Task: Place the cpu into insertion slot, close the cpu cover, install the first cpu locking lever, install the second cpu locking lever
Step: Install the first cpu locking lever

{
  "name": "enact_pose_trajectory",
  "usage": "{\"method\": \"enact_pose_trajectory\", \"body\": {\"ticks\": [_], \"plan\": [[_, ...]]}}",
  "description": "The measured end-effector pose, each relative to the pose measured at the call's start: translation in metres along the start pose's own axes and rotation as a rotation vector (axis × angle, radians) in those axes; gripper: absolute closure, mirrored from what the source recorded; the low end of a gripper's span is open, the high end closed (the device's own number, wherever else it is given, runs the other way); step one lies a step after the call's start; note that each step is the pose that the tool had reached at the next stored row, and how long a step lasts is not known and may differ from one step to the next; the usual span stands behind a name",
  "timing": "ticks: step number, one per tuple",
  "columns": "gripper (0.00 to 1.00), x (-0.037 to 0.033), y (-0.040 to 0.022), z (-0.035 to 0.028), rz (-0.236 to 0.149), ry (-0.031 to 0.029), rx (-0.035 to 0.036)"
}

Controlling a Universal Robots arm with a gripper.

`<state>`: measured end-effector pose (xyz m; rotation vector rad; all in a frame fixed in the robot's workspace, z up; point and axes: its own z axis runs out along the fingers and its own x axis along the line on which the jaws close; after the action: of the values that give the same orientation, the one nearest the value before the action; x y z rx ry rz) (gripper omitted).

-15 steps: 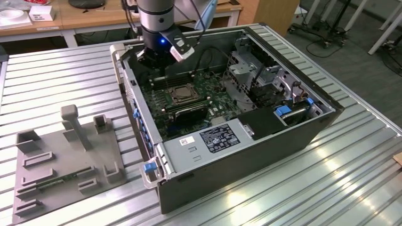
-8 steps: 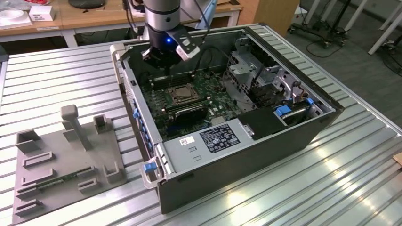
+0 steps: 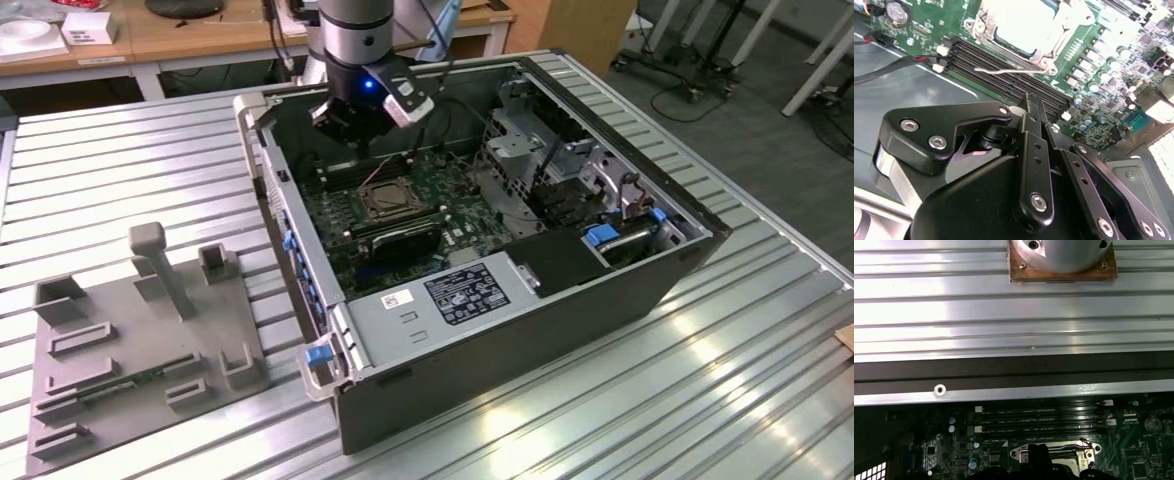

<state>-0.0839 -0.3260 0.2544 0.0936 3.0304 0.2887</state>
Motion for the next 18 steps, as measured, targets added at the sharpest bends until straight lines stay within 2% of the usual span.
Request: {"method": "enact_pose_trajectory", "body": {"ticks": [11,18], "plan": [[0.89,-0.014,-0.0008,0.0099,0.0,0.0,0.0],[0.89,-0.0176,-0.002,0.0175,0.0,0.0001,0.0]]}}
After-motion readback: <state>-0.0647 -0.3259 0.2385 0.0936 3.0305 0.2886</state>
